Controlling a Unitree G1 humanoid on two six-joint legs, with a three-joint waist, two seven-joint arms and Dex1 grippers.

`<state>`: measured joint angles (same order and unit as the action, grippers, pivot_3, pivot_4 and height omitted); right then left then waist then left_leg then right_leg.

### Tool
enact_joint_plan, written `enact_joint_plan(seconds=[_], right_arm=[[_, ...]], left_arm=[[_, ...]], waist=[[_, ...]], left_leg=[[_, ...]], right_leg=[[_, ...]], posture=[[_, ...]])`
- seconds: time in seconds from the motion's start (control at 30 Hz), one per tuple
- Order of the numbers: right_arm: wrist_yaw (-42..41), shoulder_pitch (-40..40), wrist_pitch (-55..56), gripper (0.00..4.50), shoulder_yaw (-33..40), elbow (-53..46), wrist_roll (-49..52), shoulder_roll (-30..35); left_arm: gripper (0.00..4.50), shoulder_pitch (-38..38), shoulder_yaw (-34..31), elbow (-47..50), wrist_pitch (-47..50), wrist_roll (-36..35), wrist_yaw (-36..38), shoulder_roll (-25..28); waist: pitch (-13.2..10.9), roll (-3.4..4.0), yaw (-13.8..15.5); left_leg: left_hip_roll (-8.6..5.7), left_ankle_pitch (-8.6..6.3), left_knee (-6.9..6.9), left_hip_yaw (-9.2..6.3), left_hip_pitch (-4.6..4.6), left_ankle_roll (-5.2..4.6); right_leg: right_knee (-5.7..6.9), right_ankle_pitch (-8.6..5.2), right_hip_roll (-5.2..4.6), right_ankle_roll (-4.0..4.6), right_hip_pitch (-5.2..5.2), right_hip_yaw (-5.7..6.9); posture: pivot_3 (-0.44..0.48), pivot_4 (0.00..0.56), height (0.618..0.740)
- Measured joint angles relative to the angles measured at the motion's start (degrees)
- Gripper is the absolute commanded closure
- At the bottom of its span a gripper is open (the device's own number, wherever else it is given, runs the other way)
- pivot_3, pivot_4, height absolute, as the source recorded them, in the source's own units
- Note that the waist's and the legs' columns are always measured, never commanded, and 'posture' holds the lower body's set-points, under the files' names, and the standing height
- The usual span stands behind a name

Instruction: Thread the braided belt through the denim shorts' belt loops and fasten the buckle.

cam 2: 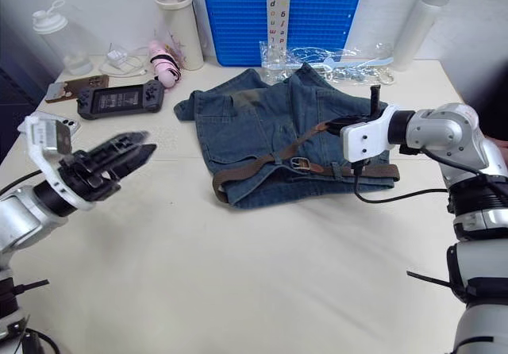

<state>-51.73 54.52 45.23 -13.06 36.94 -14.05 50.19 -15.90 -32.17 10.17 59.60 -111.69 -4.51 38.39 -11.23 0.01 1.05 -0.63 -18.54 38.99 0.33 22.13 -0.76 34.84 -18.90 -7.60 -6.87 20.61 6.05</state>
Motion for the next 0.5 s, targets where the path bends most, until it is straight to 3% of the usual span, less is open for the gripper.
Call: enact_joint_plan(seconds=[0.1,0.13,0.17,0.2,0.27,0.3,0.5], right_arm=[[-1.42,0.83,0.94,4.5,-0.09,0.33,0.26,0.01],[-4.11,1.01,0.95,4.5,-0.19,0.27,2.04,0.5],[-4.63,1.02,0.93,4.5,-0.19,0.27,2.34,0.75],[-9.49,1.56,0.72,4.5,-0.42,0.41,4.92,2.08],[-10.56,2.0,0.81,4.5,-0.5,0.75,5.42,2.34],[-13.83,4.7,1.33,4.5,-0.98,3.0,6.26,3.4],[-19.61,8.22,1.34,4.5,-0.41,11.9,6.52,7.65]], left_arm=[[0.03,1.09,2.17,2.02,3.27,4.46,4.42,3.31],[0.03,3.42,4.52,6.8,3.22,13.34,10.25,6.96],[0.03,3.84,4.99,7.56,3.26,14.85,11.21,7.69],[0.03,7.01,9.34,12.37,-1.14,27.9,18.77,12.93],[0.03,7.41,10.24,12.74,-2.73,30.74,20.29,13.55],[0.03,7.3,14.66,13.18,-6.73,38.19,24.31,16.29],[0.03,-0.86,26.31,9.28,-12.84,51.71,40.76,18.24]], waist=[[-0.02,0.02,-0.04],[-0.02,0.02,-0.08],[-0.05,0.04,-0.31],[-0.07,0.08,-0.33],[-0.13,0.2,-0.54],[-0.16,0.22,-0.92],[-0.24,0.36,-1.13]], left_leg=[[0.0,0.0,0.01,-0.03,0.04,0.0],[0.0,0.0,0.01,-0.04,0.05,0.0],[-0.02,0.0,-0.04,-0.01,0.07,0.0],[-0.04,0.0,-0.05,-0.01,0.07,0.0],[-0.04,0.0,-0.12,0.08,0.04,0.0],[-0.01,0.0,-0.1,0.05,0.07,0.0],[-0.04,0.01,-0.22,0.21,0.14,-0.04]], right_leg=[[0.03,0.0,0.0,0.0,0.02,0.0],[0.02,0.0,0.01,0.0,0.02,0.01],[-0.02,0.0,0.07,0.01,0.04,0.02],[-0.01,0.0,0.06,0.01,0.04,0.02],[0.0,-0.01,0.07,0.02,0.08,0.0],[0.04,-0.01,0.03,0.04,0.12,0.01],[0.06,-0.01,0.01,0.04,0.28,0.09]], posture=[[0.0,0.15,0.689],[0.0,0.15,0.689],[0.0,0.15,0.689],[0.0,0.15,0.689],[0.0,0.15,0.689],[0.0,0.15,0.689],[0.0,0.15,0.689]])
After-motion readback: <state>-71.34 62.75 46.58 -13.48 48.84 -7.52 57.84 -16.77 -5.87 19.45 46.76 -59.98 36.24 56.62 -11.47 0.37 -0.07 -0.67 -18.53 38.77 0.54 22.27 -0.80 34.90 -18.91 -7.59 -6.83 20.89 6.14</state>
